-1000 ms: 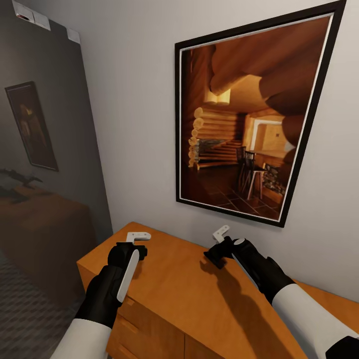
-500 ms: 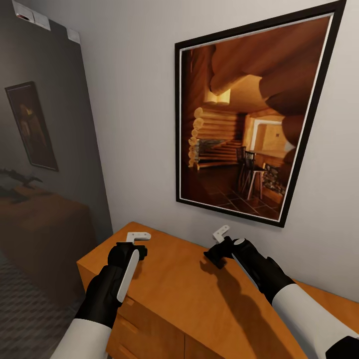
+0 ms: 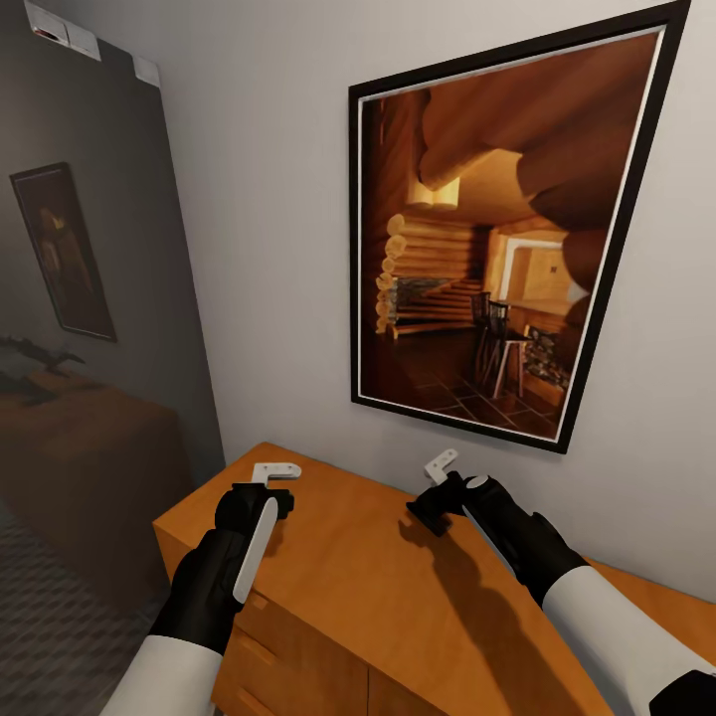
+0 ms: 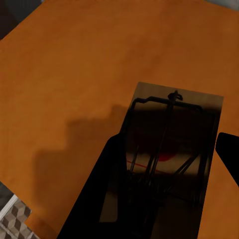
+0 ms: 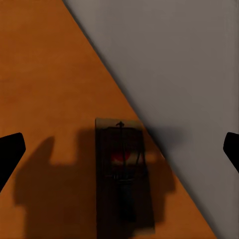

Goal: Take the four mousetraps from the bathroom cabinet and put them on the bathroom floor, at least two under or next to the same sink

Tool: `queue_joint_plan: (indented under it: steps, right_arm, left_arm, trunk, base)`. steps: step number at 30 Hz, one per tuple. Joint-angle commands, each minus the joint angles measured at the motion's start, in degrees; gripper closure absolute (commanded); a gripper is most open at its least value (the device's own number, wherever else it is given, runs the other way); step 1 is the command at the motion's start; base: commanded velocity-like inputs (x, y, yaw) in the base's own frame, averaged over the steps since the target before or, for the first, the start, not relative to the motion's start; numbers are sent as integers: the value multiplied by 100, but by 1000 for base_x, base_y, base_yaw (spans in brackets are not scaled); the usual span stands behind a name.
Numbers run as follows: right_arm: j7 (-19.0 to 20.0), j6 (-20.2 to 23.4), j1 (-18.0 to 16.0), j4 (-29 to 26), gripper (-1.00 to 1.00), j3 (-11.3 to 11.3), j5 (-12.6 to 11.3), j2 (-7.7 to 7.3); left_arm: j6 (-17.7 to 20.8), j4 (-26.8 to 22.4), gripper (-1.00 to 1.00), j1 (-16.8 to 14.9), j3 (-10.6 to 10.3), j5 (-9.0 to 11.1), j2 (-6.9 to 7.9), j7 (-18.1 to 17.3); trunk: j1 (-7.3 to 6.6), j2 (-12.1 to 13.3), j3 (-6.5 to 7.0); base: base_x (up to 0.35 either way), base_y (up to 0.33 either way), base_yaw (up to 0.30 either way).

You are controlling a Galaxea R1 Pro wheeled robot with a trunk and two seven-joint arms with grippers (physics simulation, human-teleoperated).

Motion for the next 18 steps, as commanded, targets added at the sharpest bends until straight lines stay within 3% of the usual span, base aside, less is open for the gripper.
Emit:
queue_joint_plan:
  steps: [1, 18]
  right_arm:
    - [18, 26, -6, -10, -100, 13, 19, -6]
    - [45, 52, -6, 30, -100, 15, -16, -12]
  left_arm:
    - [18, -4, 100, -5, -5, 50, 0, 52]
    - [18, -4, 100, -5, -9, 41, 0, 52]
  trunk:
    - [1, -7, -9]
    - [1, -7, -9]
  base:
    - [0, 0, 0]
    - [0, 0, 0]
